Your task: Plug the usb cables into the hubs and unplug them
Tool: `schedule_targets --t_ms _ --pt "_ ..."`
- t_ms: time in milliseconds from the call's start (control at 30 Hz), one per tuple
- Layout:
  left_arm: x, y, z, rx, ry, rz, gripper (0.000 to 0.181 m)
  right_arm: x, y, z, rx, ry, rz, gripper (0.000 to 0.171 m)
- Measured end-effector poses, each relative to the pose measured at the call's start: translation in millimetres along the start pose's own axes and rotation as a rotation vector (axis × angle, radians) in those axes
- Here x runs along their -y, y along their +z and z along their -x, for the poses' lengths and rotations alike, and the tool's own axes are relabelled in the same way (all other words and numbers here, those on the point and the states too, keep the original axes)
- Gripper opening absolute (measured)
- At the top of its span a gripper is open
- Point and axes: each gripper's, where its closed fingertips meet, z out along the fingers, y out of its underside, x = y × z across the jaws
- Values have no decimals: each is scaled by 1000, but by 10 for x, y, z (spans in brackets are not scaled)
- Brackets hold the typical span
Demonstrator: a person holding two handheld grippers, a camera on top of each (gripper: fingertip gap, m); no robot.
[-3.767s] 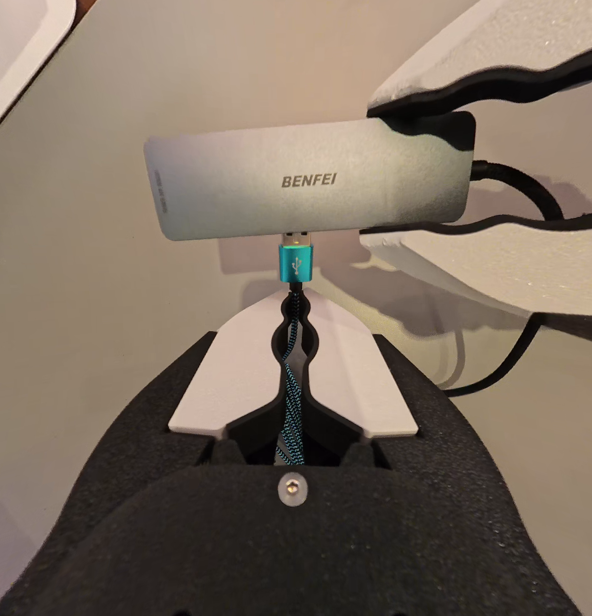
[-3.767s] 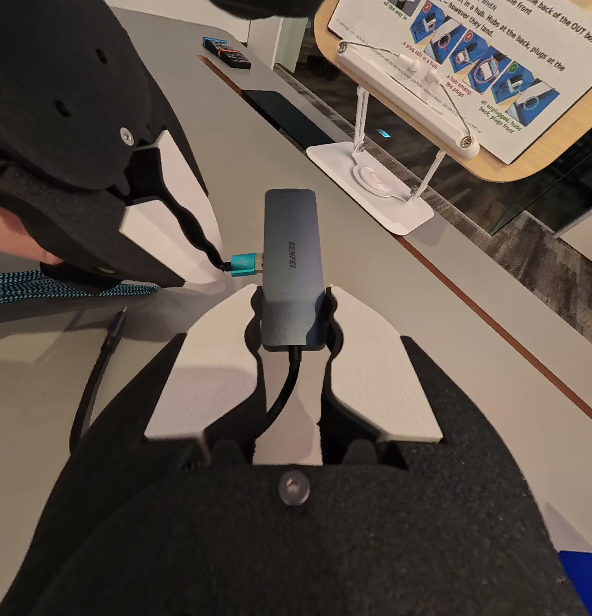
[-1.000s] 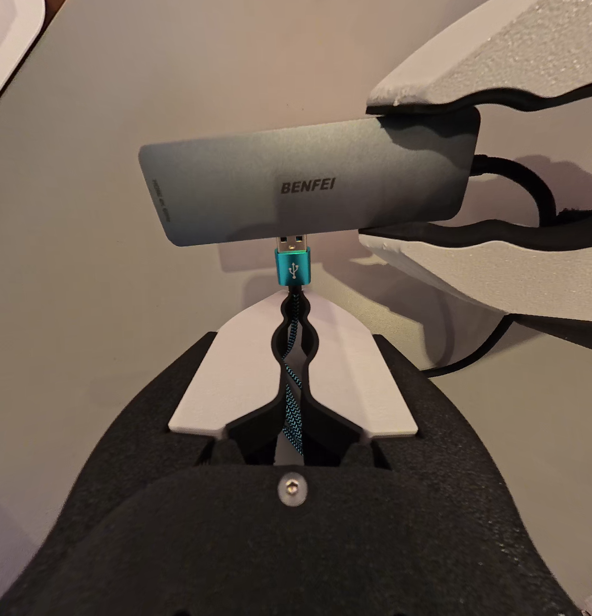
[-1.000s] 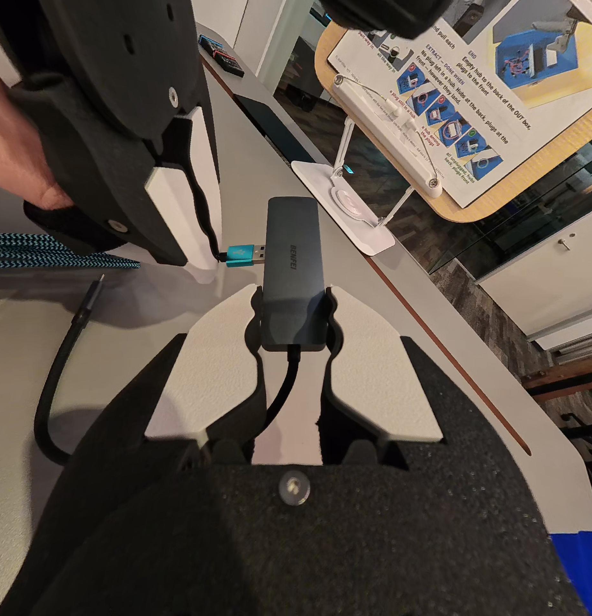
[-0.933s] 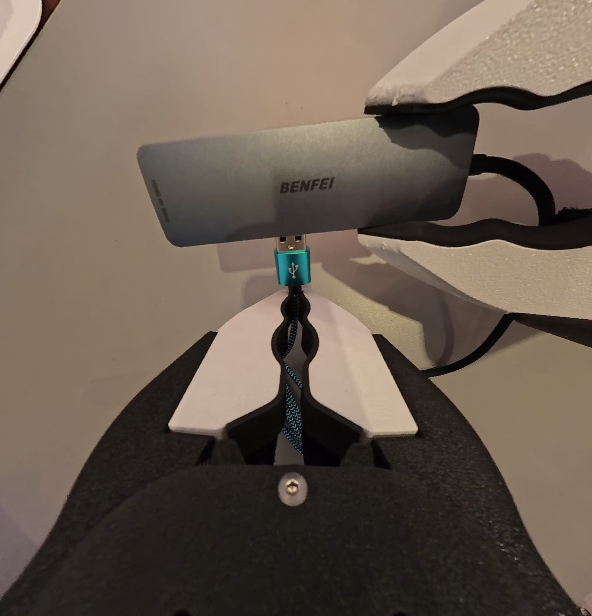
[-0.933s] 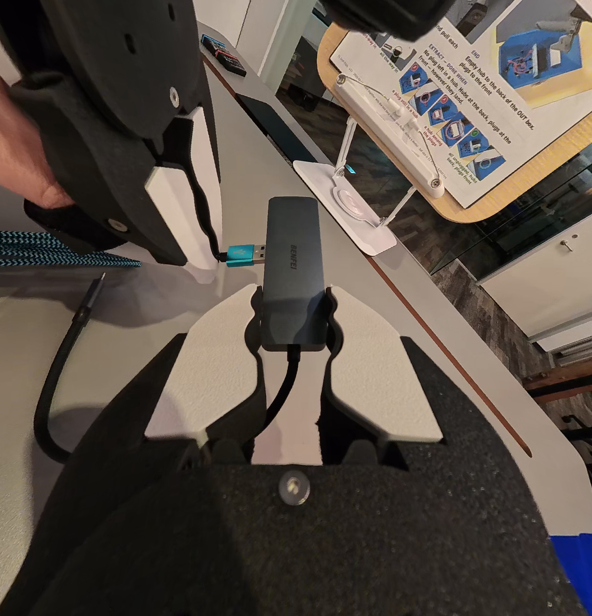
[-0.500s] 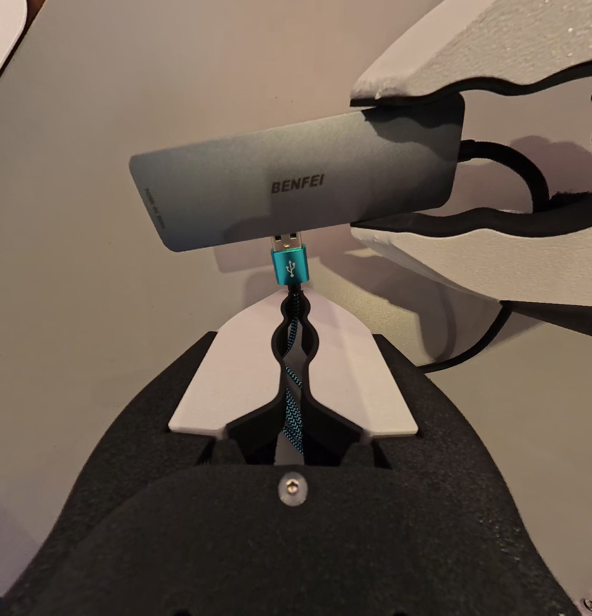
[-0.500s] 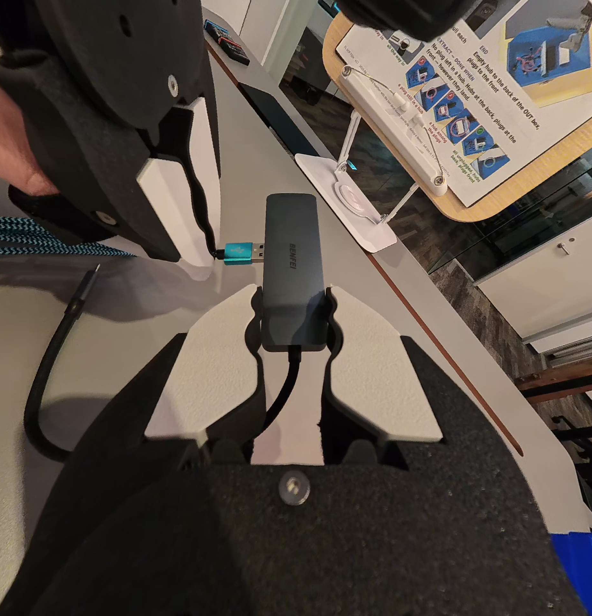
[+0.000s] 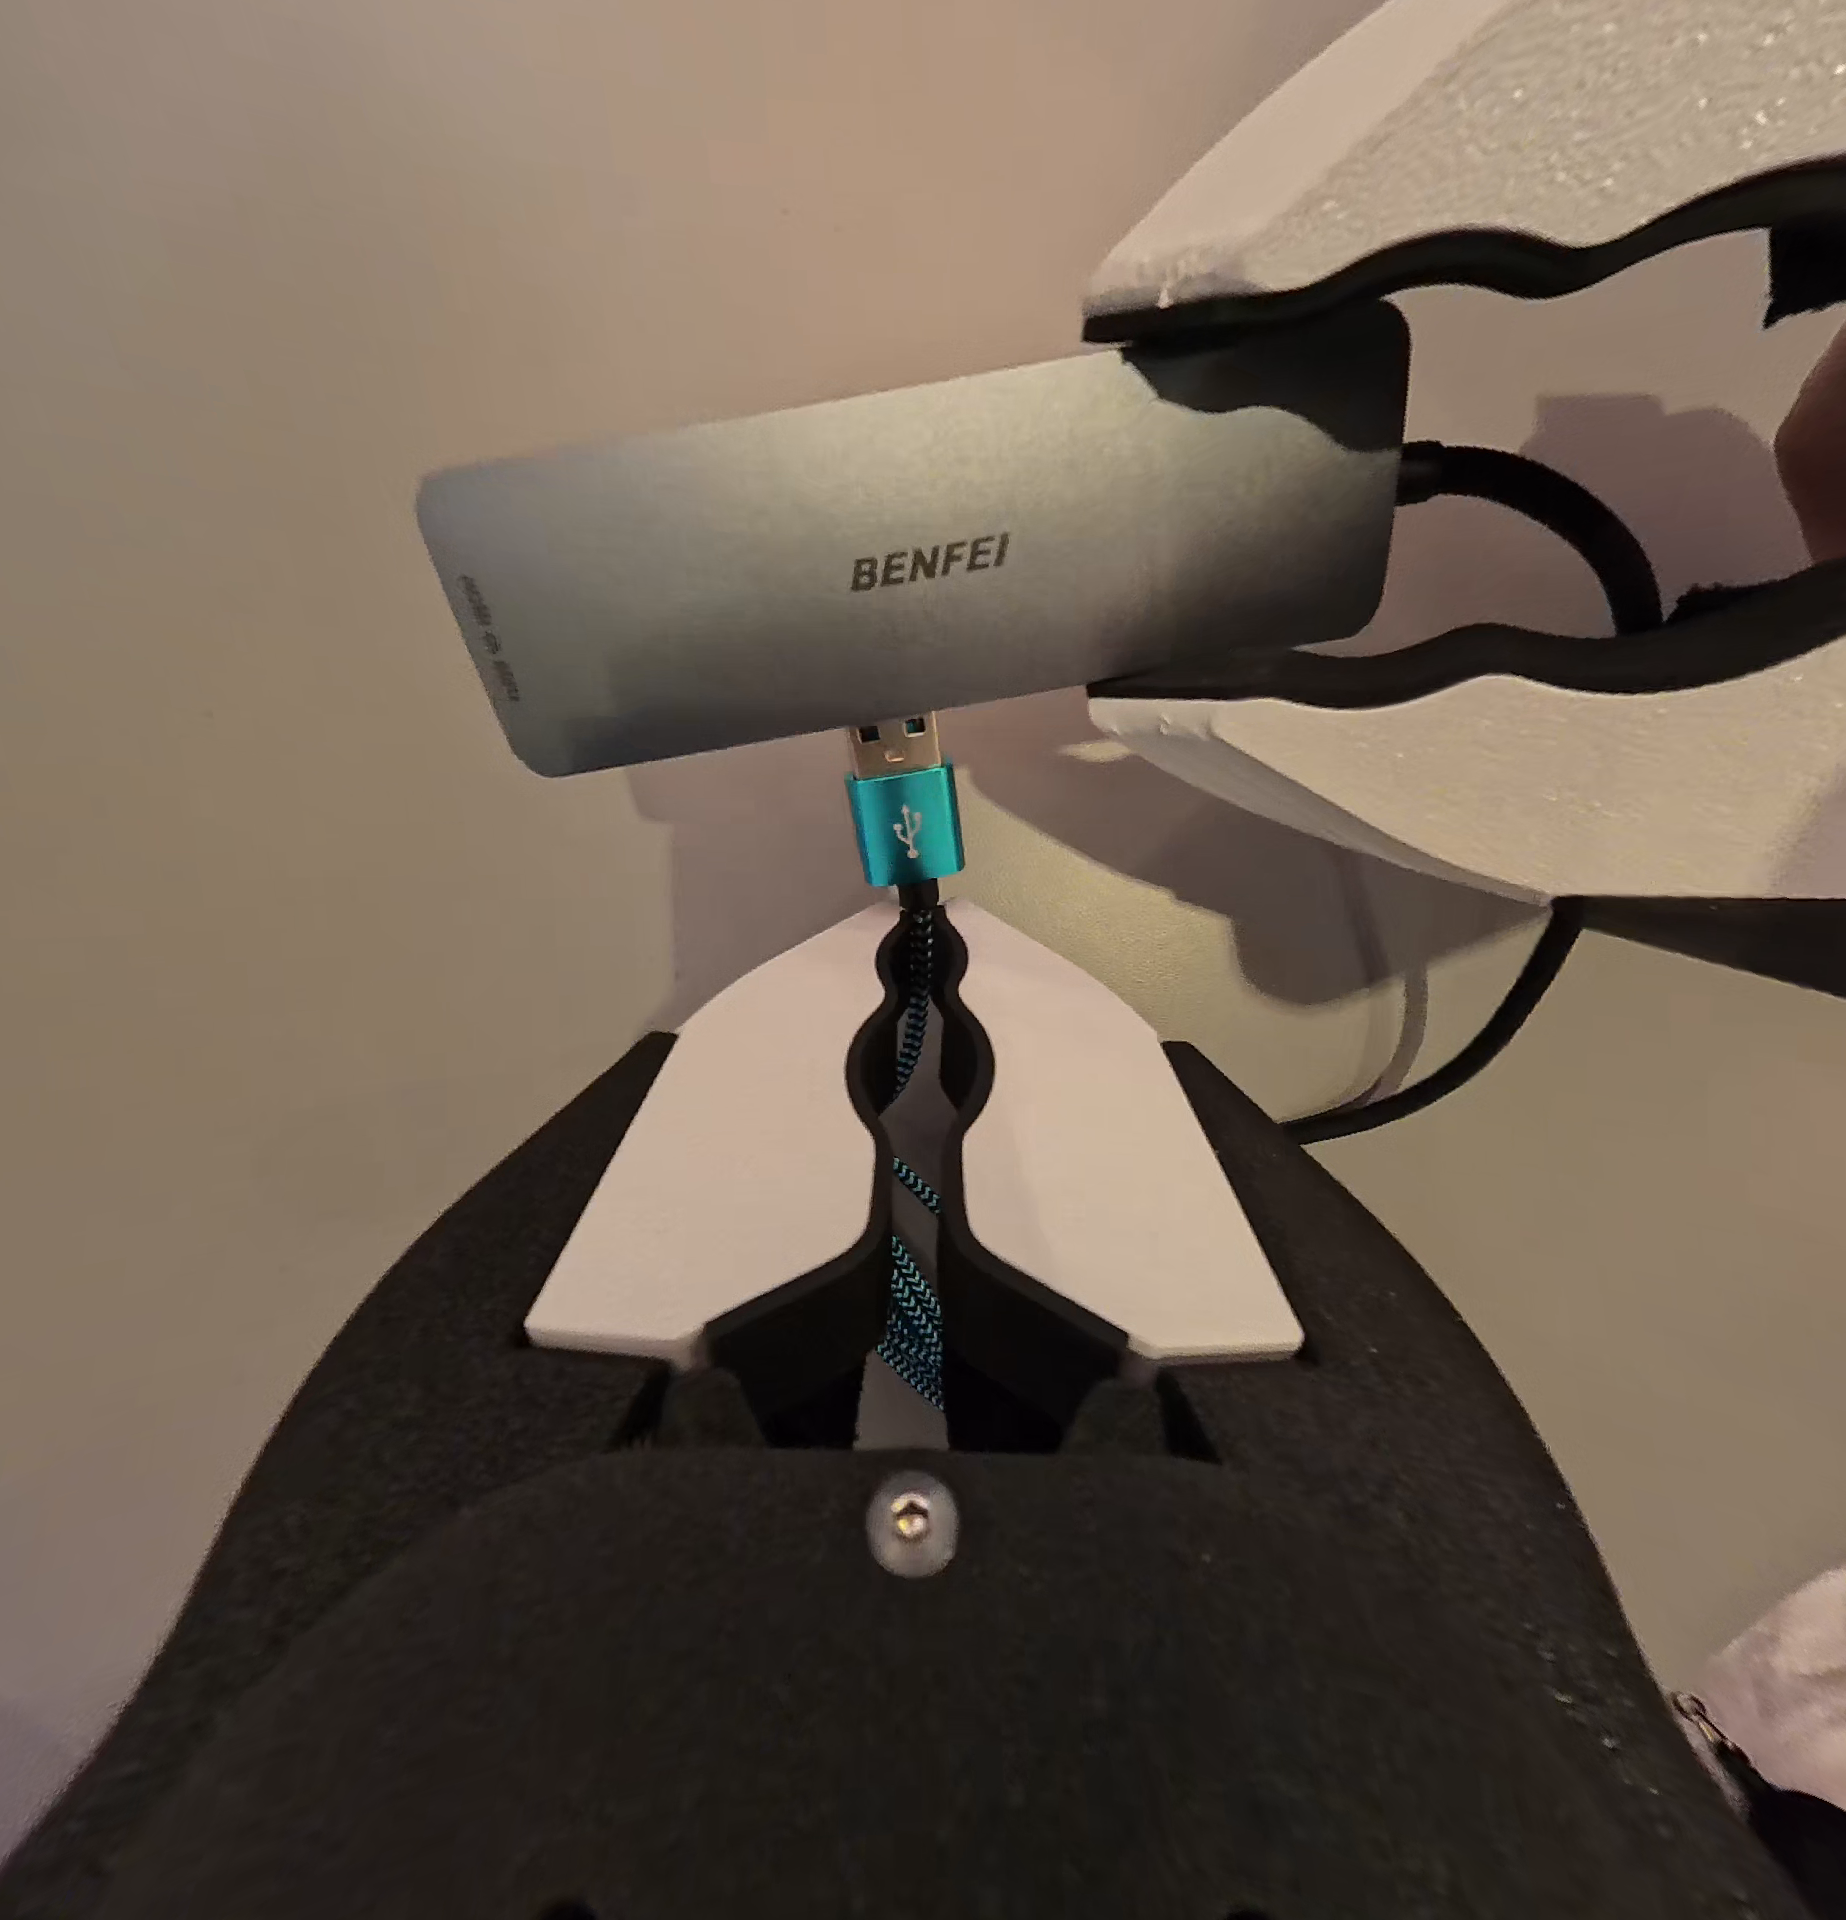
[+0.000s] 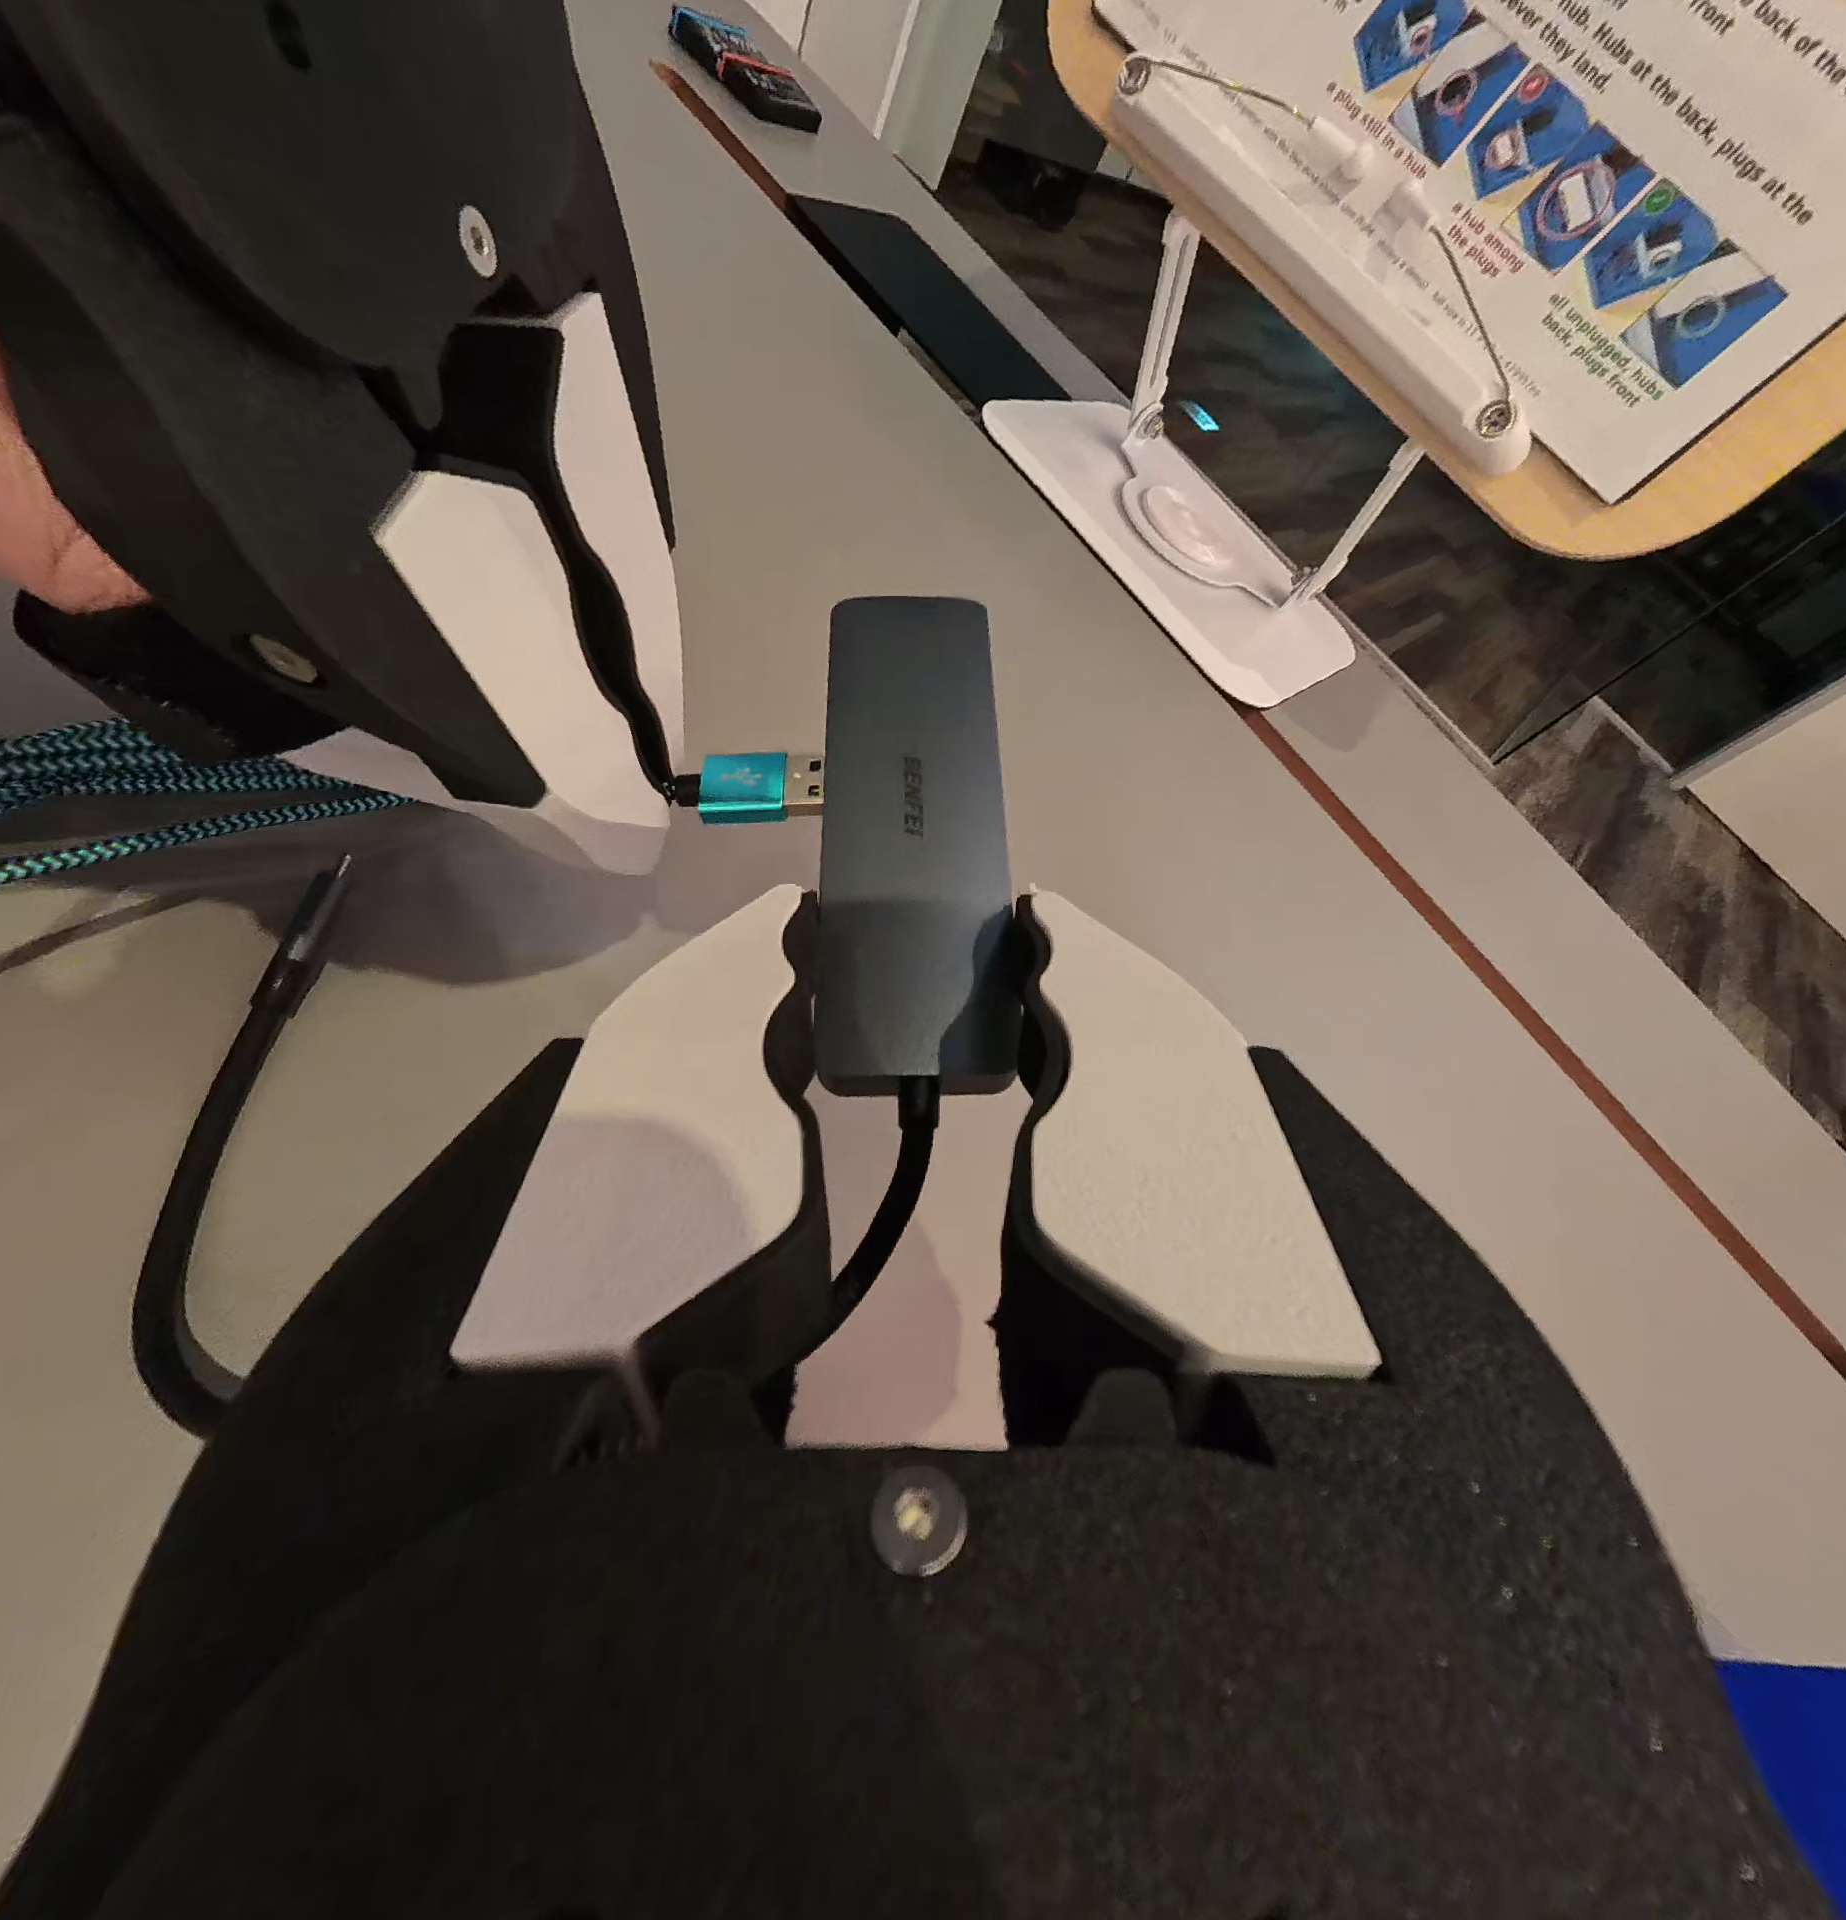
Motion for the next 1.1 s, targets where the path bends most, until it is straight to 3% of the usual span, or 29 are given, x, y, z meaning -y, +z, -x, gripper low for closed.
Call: schedule_targets --t_ms 500,667,867,1100 --pt "-102 30 33 25 19 56 2 -73 47 56 11 66 43 35" --pt "-242 49 15 15 37 95 2 -266 113 -18 12 172 140 35" --pt "-313 -127 4 -50 45 52 2 -701 225 95 101 332 329 35" --pt "-291 -377 56 -51 78 -54 2 -749 230 121 108 418 333 42"
